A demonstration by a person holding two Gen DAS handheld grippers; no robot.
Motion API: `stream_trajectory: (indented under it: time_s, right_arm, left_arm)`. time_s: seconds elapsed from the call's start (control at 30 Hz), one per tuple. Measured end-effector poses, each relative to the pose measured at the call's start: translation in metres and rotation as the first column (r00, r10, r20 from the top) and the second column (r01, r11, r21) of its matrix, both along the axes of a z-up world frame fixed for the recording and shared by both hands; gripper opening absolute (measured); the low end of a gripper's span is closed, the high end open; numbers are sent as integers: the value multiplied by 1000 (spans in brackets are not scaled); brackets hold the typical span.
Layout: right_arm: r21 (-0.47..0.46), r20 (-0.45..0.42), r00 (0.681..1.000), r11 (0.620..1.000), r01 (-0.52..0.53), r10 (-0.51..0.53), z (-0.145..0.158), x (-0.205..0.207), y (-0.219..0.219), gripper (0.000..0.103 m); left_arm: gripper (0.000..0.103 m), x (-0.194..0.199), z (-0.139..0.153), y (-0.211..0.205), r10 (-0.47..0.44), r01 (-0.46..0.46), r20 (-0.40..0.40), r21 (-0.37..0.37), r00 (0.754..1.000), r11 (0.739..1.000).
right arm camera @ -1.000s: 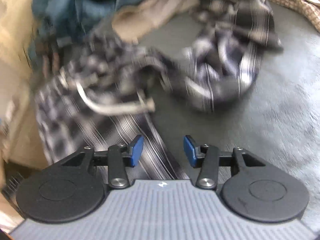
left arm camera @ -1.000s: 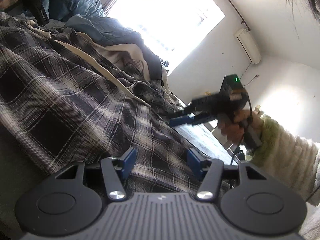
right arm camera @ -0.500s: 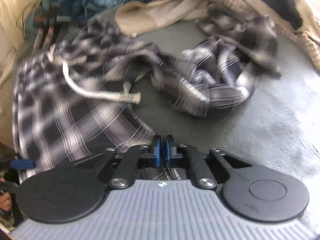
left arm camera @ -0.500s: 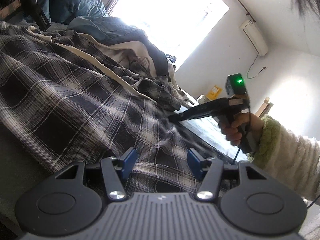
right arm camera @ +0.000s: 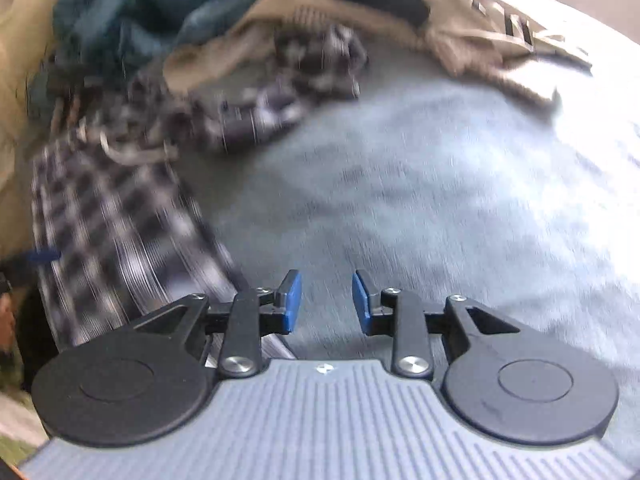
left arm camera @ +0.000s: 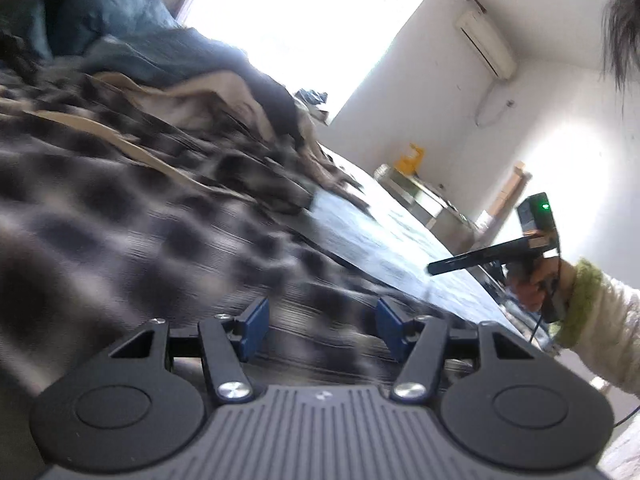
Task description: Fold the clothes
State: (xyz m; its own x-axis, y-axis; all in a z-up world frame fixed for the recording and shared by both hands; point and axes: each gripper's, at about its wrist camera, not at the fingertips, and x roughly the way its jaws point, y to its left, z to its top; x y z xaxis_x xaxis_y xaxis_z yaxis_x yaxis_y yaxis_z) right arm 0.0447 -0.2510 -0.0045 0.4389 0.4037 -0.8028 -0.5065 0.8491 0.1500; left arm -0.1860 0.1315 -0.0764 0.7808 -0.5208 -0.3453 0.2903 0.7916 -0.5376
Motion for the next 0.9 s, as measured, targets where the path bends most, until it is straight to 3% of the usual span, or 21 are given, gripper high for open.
stream_trajectory:
  time_s: [0.3, 0.37, 0.5, 0.63, 0.77, 0.9]
  right_arm:
    - [86, -20, 990, 987, -136, 138, -31, 0, 32, 27]
    - [60, -18, 983, 982, -180, 182, -32, -4, 38, 27]
    - [-23, -12, 975, 975, -222, 222, -38, -11, 52, 23]
    - [-135, 47, 961, 955, -262, 271, -39, -27, 71, 2]
    - [-345, 178, 895, 877, -333, 410, -40, -53, 92, 1]
    - [-413, 260, 884, 872, -263, 389, -47, -50, 94, 1]
  left_arm:
    - [60, 23, -10, -60, -115, 117, -40, 48, 993, 992]
    - [60, 24, -11, -62, -120, 122, -43, 50, 992, 991]
    - [60, 28, -15, -65, -125, 128, -55, 53, 991, 990]
    - [60, 32, -19, -65, -122, 125, -67, 46, 990, 991]
    - [60, 31, -21, -63, -125, 129, -68, 47, 990, 991]
    - [60, 31, -20, -64, -123, 127, -70, 56, 990, 990]
